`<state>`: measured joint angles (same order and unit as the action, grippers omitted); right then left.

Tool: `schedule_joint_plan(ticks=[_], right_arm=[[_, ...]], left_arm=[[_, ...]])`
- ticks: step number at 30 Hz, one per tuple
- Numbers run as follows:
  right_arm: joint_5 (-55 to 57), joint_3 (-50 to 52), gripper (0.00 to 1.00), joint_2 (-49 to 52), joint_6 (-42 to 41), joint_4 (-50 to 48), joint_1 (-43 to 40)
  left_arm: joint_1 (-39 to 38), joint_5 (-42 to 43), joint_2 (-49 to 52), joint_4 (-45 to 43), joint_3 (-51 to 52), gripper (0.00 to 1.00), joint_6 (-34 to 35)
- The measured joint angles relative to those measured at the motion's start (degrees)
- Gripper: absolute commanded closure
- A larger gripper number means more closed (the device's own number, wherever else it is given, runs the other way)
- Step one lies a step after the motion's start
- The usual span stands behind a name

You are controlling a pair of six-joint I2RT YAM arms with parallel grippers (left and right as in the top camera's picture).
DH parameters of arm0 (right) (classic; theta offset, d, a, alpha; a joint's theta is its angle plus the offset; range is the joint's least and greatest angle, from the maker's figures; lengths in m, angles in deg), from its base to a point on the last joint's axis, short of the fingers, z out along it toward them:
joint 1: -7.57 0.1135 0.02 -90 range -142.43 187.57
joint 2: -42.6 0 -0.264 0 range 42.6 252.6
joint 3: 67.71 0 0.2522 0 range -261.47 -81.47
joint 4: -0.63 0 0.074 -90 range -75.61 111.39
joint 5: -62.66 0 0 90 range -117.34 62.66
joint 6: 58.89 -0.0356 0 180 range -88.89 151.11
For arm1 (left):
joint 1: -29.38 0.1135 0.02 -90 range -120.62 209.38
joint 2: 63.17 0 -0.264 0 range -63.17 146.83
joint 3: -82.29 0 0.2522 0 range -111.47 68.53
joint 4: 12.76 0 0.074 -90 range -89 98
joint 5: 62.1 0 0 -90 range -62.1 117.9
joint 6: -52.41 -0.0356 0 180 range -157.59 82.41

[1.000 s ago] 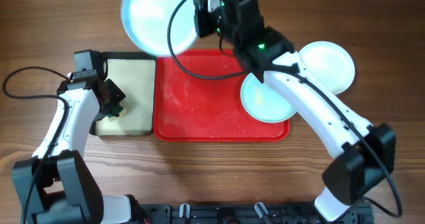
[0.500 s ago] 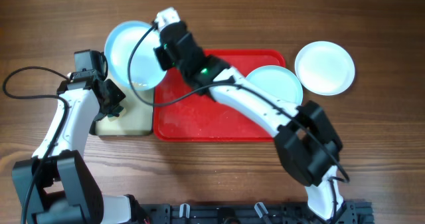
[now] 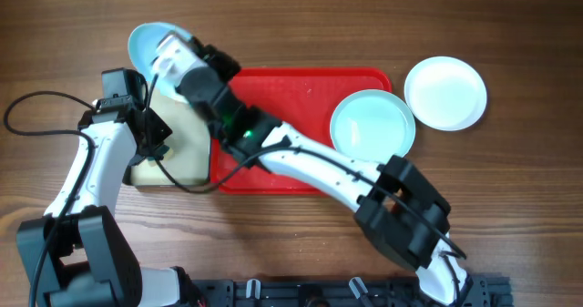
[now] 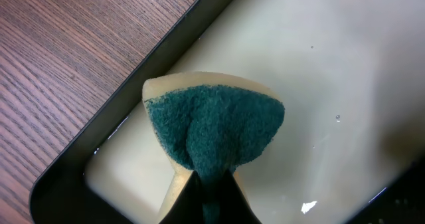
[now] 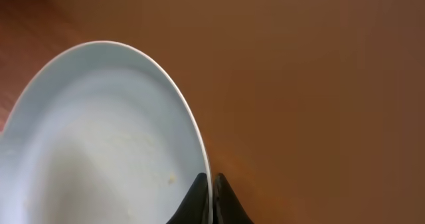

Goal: Clean dirty plates on tray and stack at the side

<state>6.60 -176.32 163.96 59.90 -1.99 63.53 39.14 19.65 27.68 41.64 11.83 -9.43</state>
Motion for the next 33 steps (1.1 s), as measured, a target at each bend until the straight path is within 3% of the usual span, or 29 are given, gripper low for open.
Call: schedule_joint_plan(ticks=[10, 18, 24, 33], right_arm=[[2.8, 0.0, 0.96, 0.0, 23.9, -12.2, 2.5], [3.3, 0.0, 0.96, 0.0, 37.3, -16.1, 2.5], [3.4, 0.0, 0.96, 0.0, 42.1, -19.7, 2.6], [3.5, 0.0, 0.96, 0.0, 42.2, -19.8, 2.6]], left_arm=[[0.0, 0.0, 0.0, -0.4, 0.0, 0.96, 0.0], [0.0, 0.0, 0.0, -0.4, 0.0, 0.96, 0.0], [0.0, 0.0, 0.0, -0.4, 0.0, 0.96, 0.0], [0.0, 0.0, 0.0, -0.4, 0.0, 0.96, 0.0]])
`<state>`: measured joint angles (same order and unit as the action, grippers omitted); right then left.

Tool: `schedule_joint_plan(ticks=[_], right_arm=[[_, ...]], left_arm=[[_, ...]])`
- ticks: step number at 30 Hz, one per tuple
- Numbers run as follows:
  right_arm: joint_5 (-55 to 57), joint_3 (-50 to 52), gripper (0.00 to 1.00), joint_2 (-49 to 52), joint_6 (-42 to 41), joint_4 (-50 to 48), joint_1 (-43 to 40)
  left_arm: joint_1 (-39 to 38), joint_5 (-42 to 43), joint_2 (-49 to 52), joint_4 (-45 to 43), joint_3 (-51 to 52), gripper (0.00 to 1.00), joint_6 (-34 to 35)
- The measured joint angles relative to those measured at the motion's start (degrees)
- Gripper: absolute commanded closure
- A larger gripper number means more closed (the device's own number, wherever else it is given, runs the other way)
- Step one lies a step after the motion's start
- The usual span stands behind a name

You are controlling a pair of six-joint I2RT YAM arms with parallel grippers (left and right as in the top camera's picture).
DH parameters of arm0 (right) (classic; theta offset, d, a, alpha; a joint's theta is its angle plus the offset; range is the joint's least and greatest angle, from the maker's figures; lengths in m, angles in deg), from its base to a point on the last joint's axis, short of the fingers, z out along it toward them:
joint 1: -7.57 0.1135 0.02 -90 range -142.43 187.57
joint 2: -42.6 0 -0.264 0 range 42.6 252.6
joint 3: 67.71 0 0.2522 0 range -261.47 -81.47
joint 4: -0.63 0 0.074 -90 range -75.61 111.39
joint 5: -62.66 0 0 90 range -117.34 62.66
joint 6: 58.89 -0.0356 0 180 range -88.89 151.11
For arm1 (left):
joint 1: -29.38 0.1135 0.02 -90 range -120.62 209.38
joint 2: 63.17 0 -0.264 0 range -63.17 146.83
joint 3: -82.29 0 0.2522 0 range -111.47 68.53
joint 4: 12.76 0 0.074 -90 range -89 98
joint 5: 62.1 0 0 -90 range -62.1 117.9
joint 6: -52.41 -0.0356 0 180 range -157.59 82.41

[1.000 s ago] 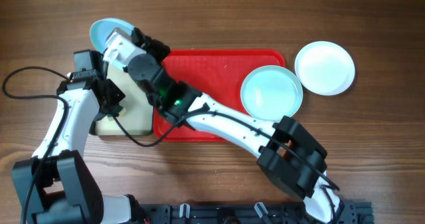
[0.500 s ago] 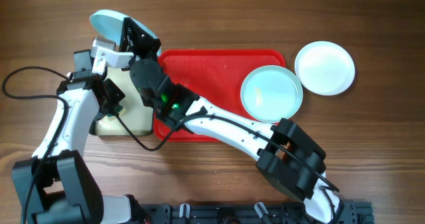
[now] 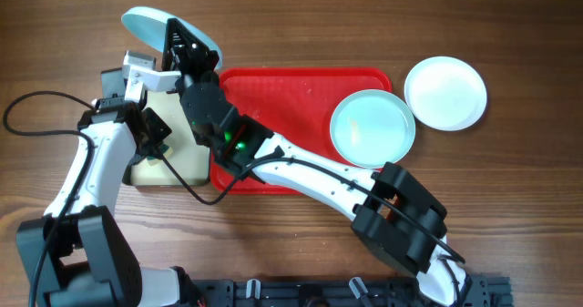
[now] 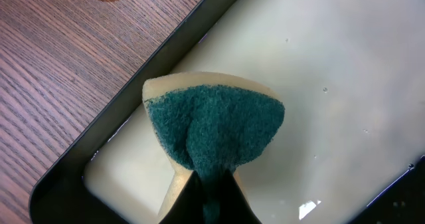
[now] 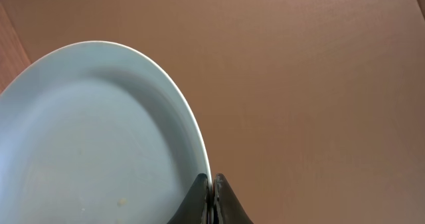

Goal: Clean dirty plates on tray and stack at the side

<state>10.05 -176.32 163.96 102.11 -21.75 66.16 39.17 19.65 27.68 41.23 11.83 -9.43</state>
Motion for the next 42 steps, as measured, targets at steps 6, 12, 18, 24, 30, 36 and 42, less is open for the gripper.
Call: schedule_joint_plan(ticks=[6, 12, 18, 24, 30, 36, 42], right_arm=[[0.0, 0.0, 0.96, 0.0, 0.0, 0.0, 0.0], [1.4, 0.0, 0.96, 0.0, -4.2, 0.1, 0.0], [7.5, -0.3, 0.96, -0.1, -25.0, 17.4, 0.0], [4.1, 0.0, 0.96, 0.1, -59.7, 44.0, -2.5], [-14.7, 0.0, 0.96, -0.2, -80.7, 52.5, -6.6], [-30.4, 0.0, 0.96, -5.7, -88.9, 58.9, -15.1], [-39.6, 0.0, 0.96, -12.0, -91.8, 67.3, -24.4]], left_arm=[[0.0, 0.0, 0.0, 0.0, 0.0, 0.96, 0.0], [0.0, 0.0, 0.0, 0.0, 0.0, 0.96, 0.0], [0.0, 0.1, 0.0, 0.0, 0.0, 0.96, 0.0], [0.0, 0.2, 0.0, 0.0, 0.0, 0.96, 0.0], [0.0, 0.2, 0.0, 0.3, 0.0, 0.96, 0.0], [0.0, 0.2, 0.0, 0.2, 0.0, 0.96, 0.0], [0.0, 0.2, 0.0, 0.2, 0.0, 0.96, 0.0]])
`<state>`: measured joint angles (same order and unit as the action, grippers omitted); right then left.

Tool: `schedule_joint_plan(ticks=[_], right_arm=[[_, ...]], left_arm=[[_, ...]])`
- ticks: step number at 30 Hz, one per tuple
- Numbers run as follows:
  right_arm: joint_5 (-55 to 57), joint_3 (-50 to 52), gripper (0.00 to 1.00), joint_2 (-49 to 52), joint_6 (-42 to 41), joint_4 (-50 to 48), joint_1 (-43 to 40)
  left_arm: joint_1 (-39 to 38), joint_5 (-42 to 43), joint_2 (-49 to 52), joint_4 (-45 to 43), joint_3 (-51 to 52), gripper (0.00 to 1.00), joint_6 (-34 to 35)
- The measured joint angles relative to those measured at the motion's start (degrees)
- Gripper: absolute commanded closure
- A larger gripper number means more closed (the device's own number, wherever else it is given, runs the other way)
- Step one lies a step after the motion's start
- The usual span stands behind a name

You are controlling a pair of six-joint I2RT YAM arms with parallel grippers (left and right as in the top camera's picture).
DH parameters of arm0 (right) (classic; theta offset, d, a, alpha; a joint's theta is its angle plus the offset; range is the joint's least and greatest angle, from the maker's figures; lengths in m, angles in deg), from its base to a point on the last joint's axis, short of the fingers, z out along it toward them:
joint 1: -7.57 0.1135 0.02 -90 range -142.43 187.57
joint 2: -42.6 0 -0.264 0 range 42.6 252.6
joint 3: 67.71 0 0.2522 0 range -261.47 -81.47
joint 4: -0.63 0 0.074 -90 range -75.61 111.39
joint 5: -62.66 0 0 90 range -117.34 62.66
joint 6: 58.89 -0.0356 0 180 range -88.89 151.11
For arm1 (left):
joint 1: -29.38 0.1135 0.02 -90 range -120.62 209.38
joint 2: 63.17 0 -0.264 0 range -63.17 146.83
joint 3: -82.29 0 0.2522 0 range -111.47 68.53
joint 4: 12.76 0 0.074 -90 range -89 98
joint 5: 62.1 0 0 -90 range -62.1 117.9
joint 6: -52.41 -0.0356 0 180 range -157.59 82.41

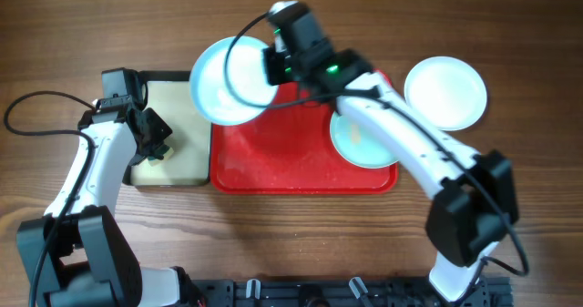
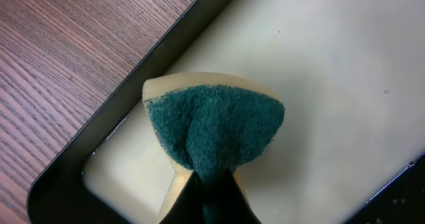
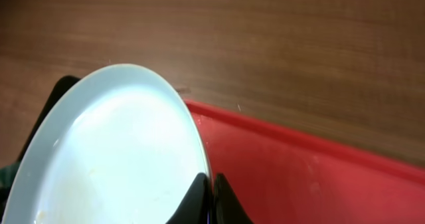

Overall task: Clean dirty plates on tray and stack at the side
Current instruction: 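Carry the light-blue plate rightward over the red tray, then lower the light-blue plate onto the white plate right of the tray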

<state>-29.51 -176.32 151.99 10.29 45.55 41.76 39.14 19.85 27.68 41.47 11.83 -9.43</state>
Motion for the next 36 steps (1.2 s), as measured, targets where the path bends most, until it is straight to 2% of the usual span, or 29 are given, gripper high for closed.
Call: schedule_joint_plan(ticks=[7, 12, 17, 23, 30, 34, 36], right_arm=[[-16.9, 0.0, 0.96, -1.3, -2.1, 9.7, -15.3], [-20.2, 0.0, 0.96, -1.3, -1.8, 14.7, -25.6], [-18.2, 0.0, 0.96, -1.3, -1.0, 18.6, -33.9], [-10.5, 0.4, 0.96, -1.3, -1.0, 20.0, -45.1], [-3.6, 7.6, 0.96, -1.4, -2.3, 19.5, -57.1], [-2.5, 12.0, 0.96, -1.4, -2.3, 16.4, -58.9], [-2.4, 13.7, 0.91, -1.4, -2.3, 14.6, -58.8]], left_arm=[[0.0, 0.0, 0.0, 0.0, 0.0, 0.96, 0.0], [0.0, 0.0, 0.0, -0.2, 0.0, 0.96, 0.0], [0.0, 0.0, 0.0, -0.2, 0.0, 0.96, 0.0], [0.0, 0.0, 0.0, -0.2, 0.0, 0.96, 0.0], [0.0, 0.0, 0.0, -0.2, 0.0, 0.96, 0.0], [0.0, 0.0, 0.0, -0.2, 0.0, 0.96, 0.0], [0.0, 0.0, 0.0, -0.2, 0.0, 0.96, 0.0]])
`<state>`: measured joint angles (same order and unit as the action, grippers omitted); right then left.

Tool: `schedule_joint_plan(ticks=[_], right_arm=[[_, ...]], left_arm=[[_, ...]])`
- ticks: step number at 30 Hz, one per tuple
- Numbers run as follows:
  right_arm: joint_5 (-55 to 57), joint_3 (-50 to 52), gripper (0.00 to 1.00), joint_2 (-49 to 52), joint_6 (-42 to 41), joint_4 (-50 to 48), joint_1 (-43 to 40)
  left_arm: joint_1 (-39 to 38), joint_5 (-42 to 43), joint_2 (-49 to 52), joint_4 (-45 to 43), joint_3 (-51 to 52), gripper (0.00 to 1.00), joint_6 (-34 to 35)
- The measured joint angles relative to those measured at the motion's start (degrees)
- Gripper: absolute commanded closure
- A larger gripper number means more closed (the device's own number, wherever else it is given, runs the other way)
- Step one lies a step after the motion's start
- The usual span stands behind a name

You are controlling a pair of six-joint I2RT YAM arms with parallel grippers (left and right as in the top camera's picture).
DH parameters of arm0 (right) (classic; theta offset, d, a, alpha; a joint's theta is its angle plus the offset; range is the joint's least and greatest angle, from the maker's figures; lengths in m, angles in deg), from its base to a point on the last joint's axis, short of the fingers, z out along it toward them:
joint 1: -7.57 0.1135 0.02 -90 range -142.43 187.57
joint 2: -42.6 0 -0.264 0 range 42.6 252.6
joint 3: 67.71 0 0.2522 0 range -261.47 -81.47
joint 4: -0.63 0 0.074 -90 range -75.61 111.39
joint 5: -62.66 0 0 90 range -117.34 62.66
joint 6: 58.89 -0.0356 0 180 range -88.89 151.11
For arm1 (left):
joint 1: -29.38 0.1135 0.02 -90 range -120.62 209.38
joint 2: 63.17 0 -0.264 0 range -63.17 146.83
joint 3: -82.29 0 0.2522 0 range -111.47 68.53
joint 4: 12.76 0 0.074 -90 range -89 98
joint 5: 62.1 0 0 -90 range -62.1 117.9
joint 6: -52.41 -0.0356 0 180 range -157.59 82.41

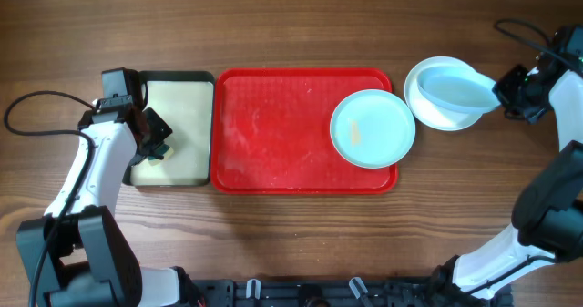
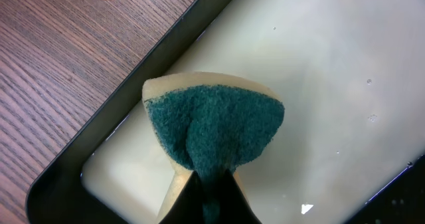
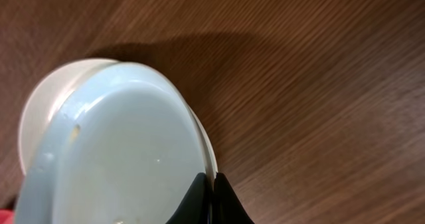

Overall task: Clean dirty plates on tray and stack at the side
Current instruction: 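Lower the light-blue plate onto the white plate right of the tray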

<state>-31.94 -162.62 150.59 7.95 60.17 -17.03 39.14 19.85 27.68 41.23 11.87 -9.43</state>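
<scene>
My right gripper (image 3: 211, 184) is shut on the rim of a pale blue plate (image 1: 460, 92), held tilted just above a white plate (image 1: 435, 107) that lies on the table right of the red tray (image 1: 273, 125). In the right wrist view the blue plate (image 3: 119, 151) covers most of the white plate (image 3: 46, 98). Another pale blue plate (image 1: 372, 128) with a yellowish smear sits at the tray's right end. My left gripper (image 2: 211, 184) is shut on a green and yellow sponge (image 2: 216, 127) over the basin of milky water (image 2: 319, 78).
The dark-rimmed basin (image 1: 196, 77) stands against the tray's left side. Bare wooden table (image 1: 291, 25) surrounds the tray. A cable (image 1: 36, 102) loops at the far left by the left arm.
My right gripper has moved with the pale blue plate from the tray's upper left corner to the far right, over the white plate. The left gripper and sponge have not moved.
My right gripper first held the pale blue plate tilted over the basin's far end, beside the left gripper's sponge. Then it held the plate over the tray's upper left corner. Now the plate hangs over the white plate at the right. The sponge stayed over the basin throughout.
</scene>
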Motion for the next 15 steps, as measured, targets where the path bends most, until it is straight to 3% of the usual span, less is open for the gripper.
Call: schedule_joint_plan(ticks=[2, 3, 5, 11, 15], right_arm=[[0.0, 1.9, 0.74, 0.0, -0.2, -2.0, 0.1], [-0.2, 2.6, 0.54, 0.0, -0.3, -2.8, 0.1], [-0.6, 4.0, 0.4, 0.0, -0.8, -4.0, 0.1], [-6.4, 4.9, 0.39, 0.0, 4.2, -3.7, 0.3], [-10.2, 4.1, 0.39, 0.0, 8.1, 2.8, 3.5]], left_arm=[[0.0, 0.0, 0.0, 0.0, 0.0, 0.96, 0.0], [0.0, 0.0, 0.0, 0.0, 0.0, 0.96, 0.0], [0.0, 0.0, 0.0, 0.0, 0.0, 0.96, 0.0], [0.0, 0.0, 0.0, 0.0, 0.0, 0.96, 0.0], [0.0, 0.0, 0.0, 0.0, 0.0, 0.96, 0.0]])
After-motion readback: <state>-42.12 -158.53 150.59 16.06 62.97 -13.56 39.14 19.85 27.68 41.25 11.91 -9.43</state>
